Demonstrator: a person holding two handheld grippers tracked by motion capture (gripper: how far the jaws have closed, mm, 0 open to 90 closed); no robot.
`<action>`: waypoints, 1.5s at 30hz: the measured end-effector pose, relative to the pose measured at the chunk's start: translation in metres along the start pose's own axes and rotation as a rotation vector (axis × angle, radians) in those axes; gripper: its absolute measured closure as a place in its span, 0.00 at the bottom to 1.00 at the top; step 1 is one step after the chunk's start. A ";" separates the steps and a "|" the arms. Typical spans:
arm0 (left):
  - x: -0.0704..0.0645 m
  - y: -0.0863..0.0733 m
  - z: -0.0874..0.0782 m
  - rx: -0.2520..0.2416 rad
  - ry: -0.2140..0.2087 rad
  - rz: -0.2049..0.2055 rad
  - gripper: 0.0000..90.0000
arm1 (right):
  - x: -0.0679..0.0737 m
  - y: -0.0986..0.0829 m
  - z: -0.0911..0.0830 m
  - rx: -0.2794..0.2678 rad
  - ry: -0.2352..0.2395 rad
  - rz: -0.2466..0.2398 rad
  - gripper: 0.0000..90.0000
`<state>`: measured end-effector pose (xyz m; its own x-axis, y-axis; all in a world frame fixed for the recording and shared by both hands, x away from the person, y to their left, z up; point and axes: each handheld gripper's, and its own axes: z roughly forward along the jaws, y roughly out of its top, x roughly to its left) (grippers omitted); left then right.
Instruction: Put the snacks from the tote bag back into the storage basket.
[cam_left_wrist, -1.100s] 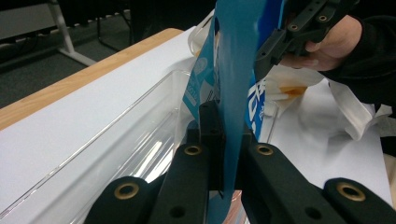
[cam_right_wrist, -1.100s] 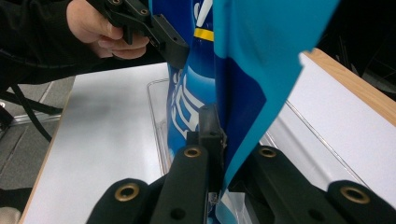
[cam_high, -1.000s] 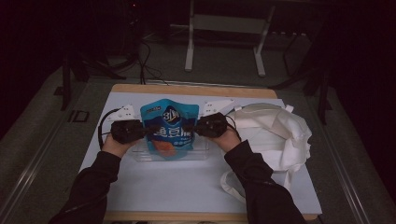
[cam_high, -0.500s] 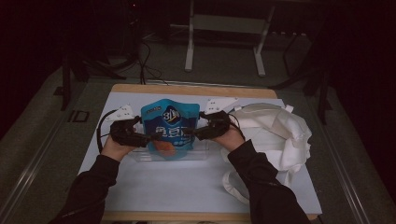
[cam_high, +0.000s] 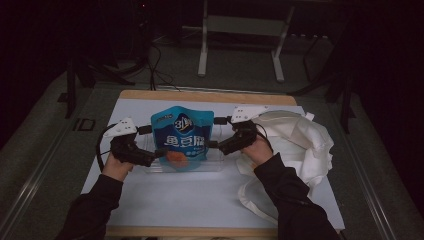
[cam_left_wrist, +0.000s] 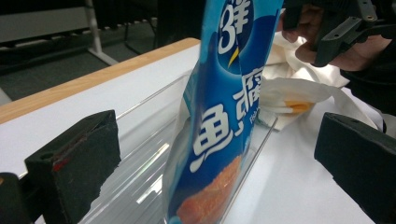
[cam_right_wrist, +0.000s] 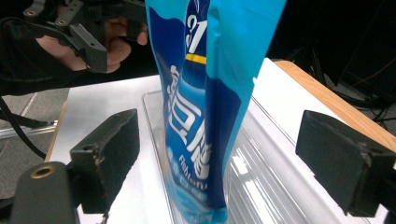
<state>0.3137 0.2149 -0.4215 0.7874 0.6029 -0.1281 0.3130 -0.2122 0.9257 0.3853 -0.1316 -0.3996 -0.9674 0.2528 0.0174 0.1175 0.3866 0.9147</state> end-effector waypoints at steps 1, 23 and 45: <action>0.000 0.000 0.000 0.000 0.000 0.000 0.01 | 0.000 0.000 0.000 0.000 0.000 0.000 0.15; -0.052 -0.057 -0.023 -0.003 -0.026 -0.015 0.01 | 0.029 -0.031 -0.047 0.021 -0.084 0.007 0.16; -0.104 -0.037 0.019 0.002 -0.224 0.062 0.01 | 0.058 -0.074 -0.089 0.006 -0.104 0.054 0.16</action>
<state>0.2300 0.1452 -0.4490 0.9034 0.4029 -0.1466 0.2608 -0.2450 0.9338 0.3005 -0.2241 -0.4300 -0.9310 0.3642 0.0238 0.1700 0.3749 0.9114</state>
